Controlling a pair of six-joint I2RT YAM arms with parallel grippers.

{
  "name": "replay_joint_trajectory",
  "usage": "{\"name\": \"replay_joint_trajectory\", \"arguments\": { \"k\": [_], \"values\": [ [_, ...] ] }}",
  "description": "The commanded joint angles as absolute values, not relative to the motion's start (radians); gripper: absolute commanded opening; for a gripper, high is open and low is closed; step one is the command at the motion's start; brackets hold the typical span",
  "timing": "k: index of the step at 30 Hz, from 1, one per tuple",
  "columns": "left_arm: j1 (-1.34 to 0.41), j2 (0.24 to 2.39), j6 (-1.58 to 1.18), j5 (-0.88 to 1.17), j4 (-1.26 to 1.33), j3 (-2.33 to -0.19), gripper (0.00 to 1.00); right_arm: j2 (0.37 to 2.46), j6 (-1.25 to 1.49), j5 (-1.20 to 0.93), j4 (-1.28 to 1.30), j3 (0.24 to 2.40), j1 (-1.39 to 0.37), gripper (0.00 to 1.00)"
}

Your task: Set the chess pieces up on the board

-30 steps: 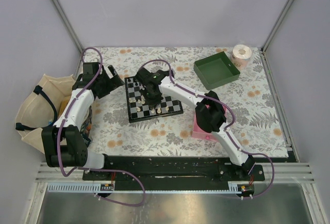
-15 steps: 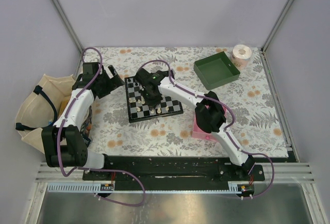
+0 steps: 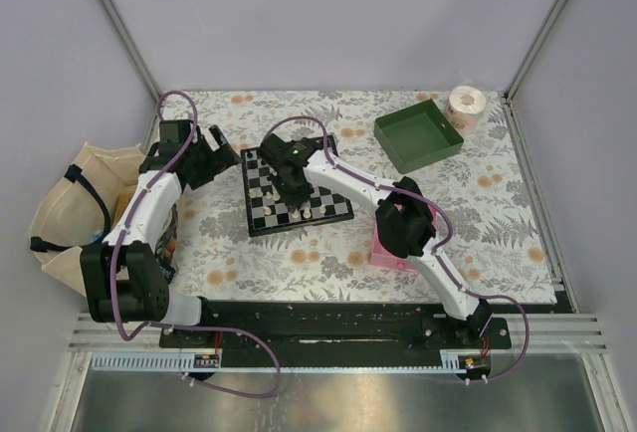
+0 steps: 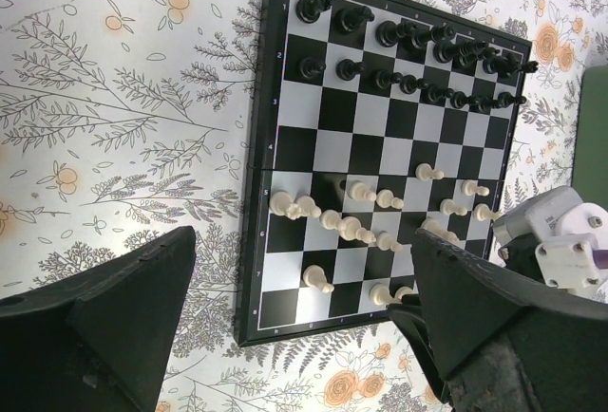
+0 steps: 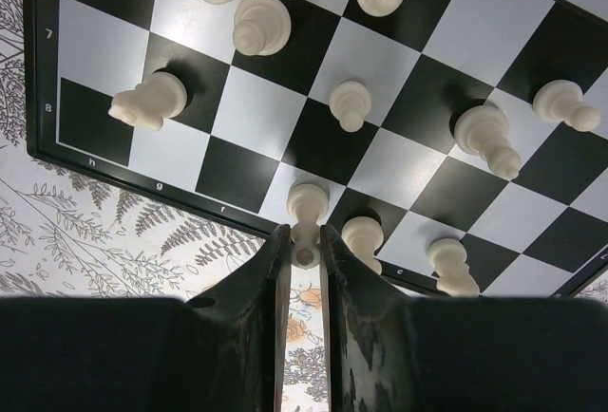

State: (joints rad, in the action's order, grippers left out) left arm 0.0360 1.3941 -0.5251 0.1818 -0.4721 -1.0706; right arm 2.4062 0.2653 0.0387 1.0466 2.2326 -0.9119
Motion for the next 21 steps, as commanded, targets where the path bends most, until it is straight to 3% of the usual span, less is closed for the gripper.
{"name": "replay_joint_trajectory", "arguments": {
  "k": [1, 5, 21],
  "values": [
    [0.041, 1.388, -0.537, 0.206, -0.428, -1.072, 0.99, 2.35, 0.253, 0.08, 1.077, 2.232, -0.922, 0.2],
    [0.041, 1.387, -0.535, 0.207, -0.425, -1.072, 0.99, 2.358, 0.256, 0.042, 1.074, 2.235, -0.922, 0.24],
    [0.041, 1.401, -0.543, 0.232, -0.414, -1.072, 0.99, 2.335, 0.244, 0.018, 1.083, 2.226, -0.923, 0.26]
  ]
}}
